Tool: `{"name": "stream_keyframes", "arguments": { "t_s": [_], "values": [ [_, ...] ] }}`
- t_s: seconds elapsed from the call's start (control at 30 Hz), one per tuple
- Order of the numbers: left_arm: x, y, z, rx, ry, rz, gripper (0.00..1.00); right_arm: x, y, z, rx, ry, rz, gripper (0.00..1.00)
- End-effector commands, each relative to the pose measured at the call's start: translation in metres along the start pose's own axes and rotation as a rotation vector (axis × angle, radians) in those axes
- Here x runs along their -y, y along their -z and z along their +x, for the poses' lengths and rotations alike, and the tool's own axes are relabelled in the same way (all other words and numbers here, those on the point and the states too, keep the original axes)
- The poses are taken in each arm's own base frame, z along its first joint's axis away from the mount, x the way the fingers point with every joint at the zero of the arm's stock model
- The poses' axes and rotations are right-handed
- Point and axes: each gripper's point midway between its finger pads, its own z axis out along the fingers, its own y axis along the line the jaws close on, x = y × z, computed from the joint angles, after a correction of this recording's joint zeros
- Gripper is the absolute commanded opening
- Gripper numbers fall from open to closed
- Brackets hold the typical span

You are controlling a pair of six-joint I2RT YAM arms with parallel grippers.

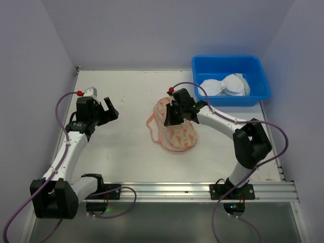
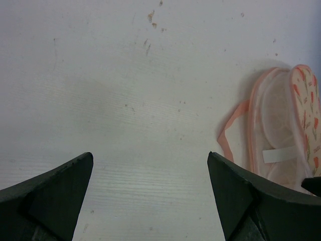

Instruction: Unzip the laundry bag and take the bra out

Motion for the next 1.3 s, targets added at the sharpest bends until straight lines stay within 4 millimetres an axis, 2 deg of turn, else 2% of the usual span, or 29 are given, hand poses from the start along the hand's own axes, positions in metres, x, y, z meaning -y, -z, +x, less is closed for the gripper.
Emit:
{"name": "stream_keyframes", "arguments": {
  "t_s": [0.0, 0.13, 0.23, 0.33, 0.37, 0.43, 0.53, 0.57, 0.6, 0.63, 0.67, 0.7, 0.73, 0.77, 0.8, 0.9, 0.93, 1.0, 1.03, 1.13, 1.17, 1.23, 1.27],
  "values": [
    [0.005, 0.003, -0.015, 0.061, -0.026, 0.03, 1.0, -0.036, -0.006, -0.018, 0.057, -0.008, -0.154, 0.0],
    [0.005, 0.003, -0.014, 0.058, -0.026, 0.032, 1.0, -0.039, -0.032, -0.005, -0.001, -0.04, -0.181, 0.02],
    [0.005, 0.004, -0.014, 0.057, -0.026, 0.033, 1.0, -0.042, -0.044, 0.005, -0.036, -0.056, -0.192, 0.08],
    [0.006, 0.004, -0.015, 0.062, -0.027, 0.035, 1.0, -0.041, -0.046, 0.013, -0.059, -0.055, -0.194, 0.27],
    [0.006, 0.004, -0.014, 0.06, -0.026, 0.034, 1.0, -0.046, -0.039, 0.011, -0.053, -0.037, -0.214, 0.4],
    [0.007, 0.004, -0.014, 0.06, -0.025, 0.039, 1.0, -0.051, -0.027, 0.008, -0.052, -0.024, -0.216, 0.56],
    [0.011, 0.006, -0.015, 0.06, -0.024, 0.061, 1.0, -0.063, 0.006, -0.004, -0.021, 0.005, -0.227, 0.72],
    [0.014, 0.007, -0.016, 0.065, -0.024, 0.077, 1.0, -0.067, 0.018, -0.014, 0.013, 0.023, -0.227, 0.8],
    [0.016, 0.008, -0.016, 0.071, -0.023, 0.093, 1.0, -0.075, 0.039, -0.024, 0.057, 0.044, -0.236, 0.84],
    [0.019, 0.009, -0.016, 0.073, -0.023, 0.108, 1.0, -0.073, 0.051, -0.025, 0.061, 0.048, -0.214, 0.86],
    [0.02, 0.01, -0.018, 0.079, -0.022, 0.113, 1.0, -0.076, 0.064, -0.034, 0.102, 0.067, -0.208, 0.92],
    [0.022, 0.013, -0.021, 0.084, -0.021, 0.117, 1.0, -0.07, 0.074, -0.045, 0.161, 0.072, -0.153, 0.94],
    [0.024, 0.016, -0.023, 0.085, -0.02, 0.122, 1.0, -0.068, 0.099, -0.053, 0.218, 0.082, -0.128, 0.96],
    [0.027, 0.02, -0.026, 0.092, -0.02, 0.129, 1.0, -0.063, 0.112, -0.061, 0.266, 0.093, -0.094, 0.99],
    [0.029, 0.026, -0.031, 0.099, -0.018, 0.132, 1.0, -0.053, 0.137, -0.073, 0.357, 0.082, -0.029, 0.99],
    [0.031, 0.046, -0.044, 0.138, -0.019, 0.114, 1.0, -0.015, 0.176, -0.081, 0.473, 0.019, 0.149, 0.99],
    [0.03, 0.051, -0.046, 0.146, -0.02, 0.106, 1.0, -0.009, 0.206, -0.082, 0.544, 0.002, 0.171, 0.99],
    [0.028, 0.07, -0.05, 0.179, -0.029, 0.091, 1.0, 0.009, 0.23, -0.076, 0.616, -0.014, 0.243, 0.99],
    [0.025, 0.083, -0.056, 0.222, -0.041, 0.072, 1.0, 0.024, 0.257, -0.072, 0.695, -0.039, 0.304, 0.99],
    [0.018, 0.11, -0.062, 0.282, -0.074, 0.034, 1.0, 0.045, 0.29, -0.056, 0.774, -0.04, 0.377, 0.99],
    [0.019, 0.118, -0.064, 0.294, -0.081, 0.036, 1.0, 0.053, 0.318, -0.05, 0.849, -0.056, 0.403, 0.99],
    [0.015, 0.14, -0.069, 0.342, -0.096, 0.008, 1.0, 0.065, 0.336, -0.036, 0.889, -0.063, 0.433, 0.99],
    [0.015, 0.147, -0.07, 0.358, -0.1, 0.008, 1.0, 0.071, 0.359, -0.026, 0.954, -0.074, 0.439, 0.99]
  ]
}}
